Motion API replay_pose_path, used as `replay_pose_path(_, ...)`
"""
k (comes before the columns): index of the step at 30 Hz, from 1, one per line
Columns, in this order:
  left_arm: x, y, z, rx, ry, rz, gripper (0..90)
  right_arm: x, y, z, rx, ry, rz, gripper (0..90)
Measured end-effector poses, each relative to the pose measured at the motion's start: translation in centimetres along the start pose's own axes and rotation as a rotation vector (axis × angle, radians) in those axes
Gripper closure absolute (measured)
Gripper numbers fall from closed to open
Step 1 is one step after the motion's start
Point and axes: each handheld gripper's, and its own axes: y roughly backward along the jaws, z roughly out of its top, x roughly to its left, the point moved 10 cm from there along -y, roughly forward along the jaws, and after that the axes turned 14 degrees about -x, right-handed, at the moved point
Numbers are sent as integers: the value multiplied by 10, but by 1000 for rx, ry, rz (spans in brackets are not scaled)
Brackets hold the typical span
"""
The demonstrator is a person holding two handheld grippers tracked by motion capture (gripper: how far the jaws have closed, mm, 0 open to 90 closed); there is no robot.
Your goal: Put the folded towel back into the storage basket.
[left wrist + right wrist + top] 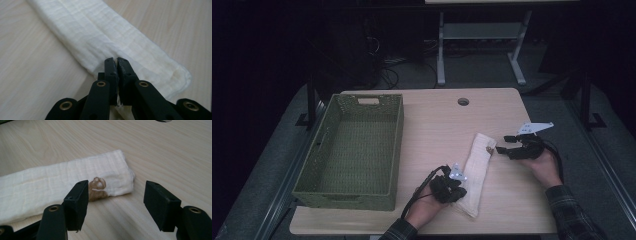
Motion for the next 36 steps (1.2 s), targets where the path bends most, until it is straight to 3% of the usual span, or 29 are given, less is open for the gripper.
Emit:
replay_pose_path(3,-12,-6,2,6,-13,-36,855,0,0,0,1,-1,0,362)
replay_pose_path(10,-33,-22,9,-11,-35,-86,855,0,0,0,2,5,2,362)
replay_pose_path(15,-47,-31,13,-12,-72,-111,855,1,0,0,4,2,5,362)
replay_pose_path(20,-39,-25,21,-35,-66,-109,797,1,0,0,2,5,7,362)
replay_pose_path(24,-31,-20,30,-42,-93,-141,674,1,-1,0,3,2,7,362)
replay_pose_path(28,-25,-24,34,-19,-137,-151,513,1,-1,0,5,3,6,362)
replay_pose_path(36,-17,-38,44,-11,-183,-158,364,1,-1,1,1,0,6,362)
